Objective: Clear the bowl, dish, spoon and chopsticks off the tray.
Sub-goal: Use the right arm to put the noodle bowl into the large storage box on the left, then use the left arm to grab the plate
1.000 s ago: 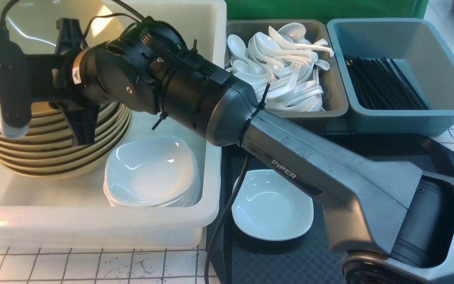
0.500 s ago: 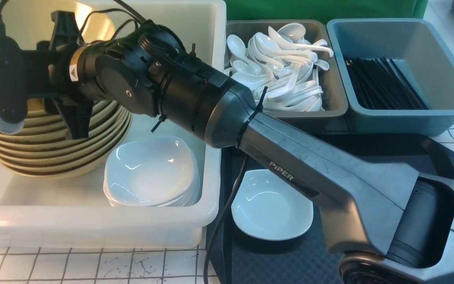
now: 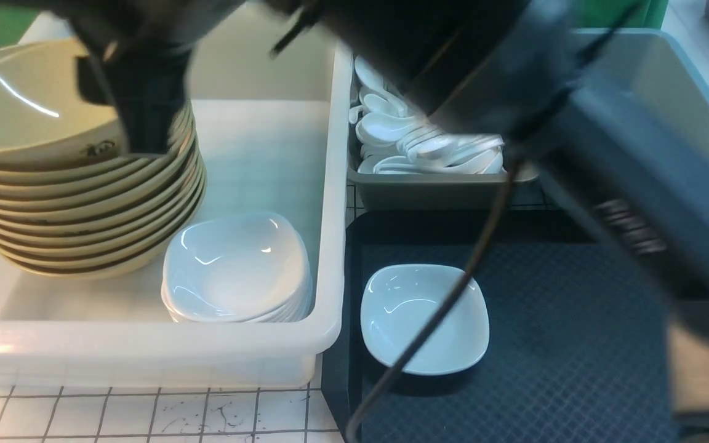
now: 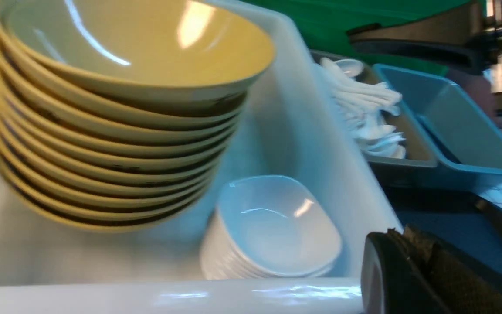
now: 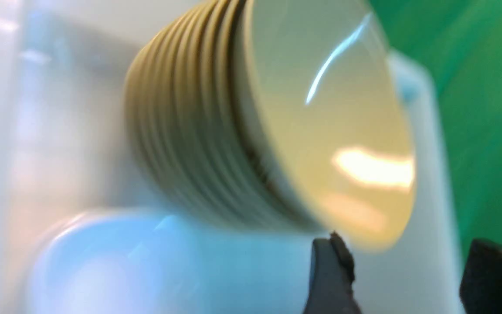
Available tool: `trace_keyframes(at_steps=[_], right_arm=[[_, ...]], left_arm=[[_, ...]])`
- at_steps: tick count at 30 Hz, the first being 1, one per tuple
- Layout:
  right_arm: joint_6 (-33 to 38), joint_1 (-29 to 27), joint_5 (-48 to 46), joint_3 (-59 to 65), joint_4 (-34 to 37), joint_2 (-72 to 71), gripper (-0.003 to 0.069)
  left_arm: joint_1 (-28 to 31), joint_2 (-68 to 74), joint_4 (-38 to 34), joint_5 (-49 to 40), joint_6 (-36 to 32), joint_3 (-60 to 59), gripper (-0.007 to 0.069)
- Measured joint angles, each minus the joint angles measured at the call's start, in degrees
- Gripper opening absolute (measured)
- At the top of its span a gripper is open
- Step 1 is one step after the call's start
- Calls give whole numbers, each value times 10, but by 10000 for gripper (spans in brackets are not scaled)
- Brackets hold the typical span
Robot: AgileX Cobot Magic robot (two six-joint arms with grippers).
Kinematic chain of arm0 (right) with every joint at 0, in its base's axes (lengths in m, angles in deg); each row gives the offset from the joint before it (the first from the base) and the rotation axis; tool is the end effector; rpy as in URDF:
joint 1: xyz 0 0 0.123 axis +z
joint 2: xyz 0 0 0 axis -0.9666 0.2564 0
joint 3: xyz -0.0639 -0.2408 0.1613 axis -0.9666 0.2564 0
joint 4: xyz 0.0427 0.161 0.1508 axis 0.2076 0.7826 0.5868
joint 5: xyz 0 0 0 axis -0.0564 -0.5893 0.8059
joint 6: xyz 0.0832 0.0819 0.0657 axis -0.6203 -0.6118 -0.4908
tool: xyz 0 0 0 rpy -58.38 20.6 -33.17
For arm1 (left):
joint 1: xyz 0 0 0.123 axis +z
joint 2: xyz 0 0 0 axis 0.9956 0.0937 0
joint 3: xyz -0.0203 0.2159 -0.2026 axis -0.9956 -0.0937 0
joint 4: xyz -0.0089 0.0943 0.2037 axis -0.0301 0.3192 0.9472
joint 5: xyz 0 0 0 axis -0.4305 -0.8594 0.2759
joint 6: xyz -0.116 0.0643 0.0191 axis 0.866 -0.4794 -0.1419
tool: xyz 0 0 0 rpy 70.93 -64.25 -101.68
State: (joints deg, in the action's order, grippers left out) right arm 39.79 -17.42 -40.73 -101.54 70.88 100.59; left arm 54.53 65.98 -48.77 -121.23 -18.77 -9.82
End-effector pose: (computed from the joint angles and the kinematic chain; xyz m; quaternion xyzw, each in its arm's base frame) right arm 0.2818 0.3920 0.4269 -0.6304 0.5867 -0.0322 0.5072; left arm 0.0340 0.0021 0.3435 0.0630 0.7959 -0.1778 0.5753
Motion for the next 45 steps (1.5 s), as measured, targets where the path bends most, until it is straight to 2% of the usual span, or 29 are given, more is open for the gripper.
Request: trace_keyframes(at_steps=[3,6,8,12,14,21,26,30,35,40,41,45], right_arm=[[-114,0,0,0,-15,-19,357],[-195,0,0,15,-42,-42,267],[-230,-1,0,45,-52,-66,202],[-281,-1,0,155,-54,-149,78],[-301,-1,0,232,-54,-206,42],[-416,-1,0,572,-54,-449,24],[-478,-1,0,764,-54,-608,24],[-540,-1,0,863,-52,-727,24],[-596,-1,0,935,-45,-849,25],[-611,-1,0,972,-33,-917,28],[-611,-1,0,979,-23,-938,30],[-612,-1,0,981,-14,-984,35]], left_arm=[[0,18,-67,6,-45,0,-1],[0,48,-135,16,-97,0,-1],[0,77,-189,21,-138,0,-1],[0,126,-239,21,-186,0,-1],[0,151,-255,22,-202,0,-1],[0,254,-306,57,-233,0,-1],[-1,341,-374,81,-312,10,-1],[-24,422,-416,73,-368,50,-1],[-117,534,-389,89,-374,109,-1],[-196,644,-306,92,-317,171,-1],[-219,690,-271,92,-291,193,-1],[-245,767,-227,92,-262,242,1]])
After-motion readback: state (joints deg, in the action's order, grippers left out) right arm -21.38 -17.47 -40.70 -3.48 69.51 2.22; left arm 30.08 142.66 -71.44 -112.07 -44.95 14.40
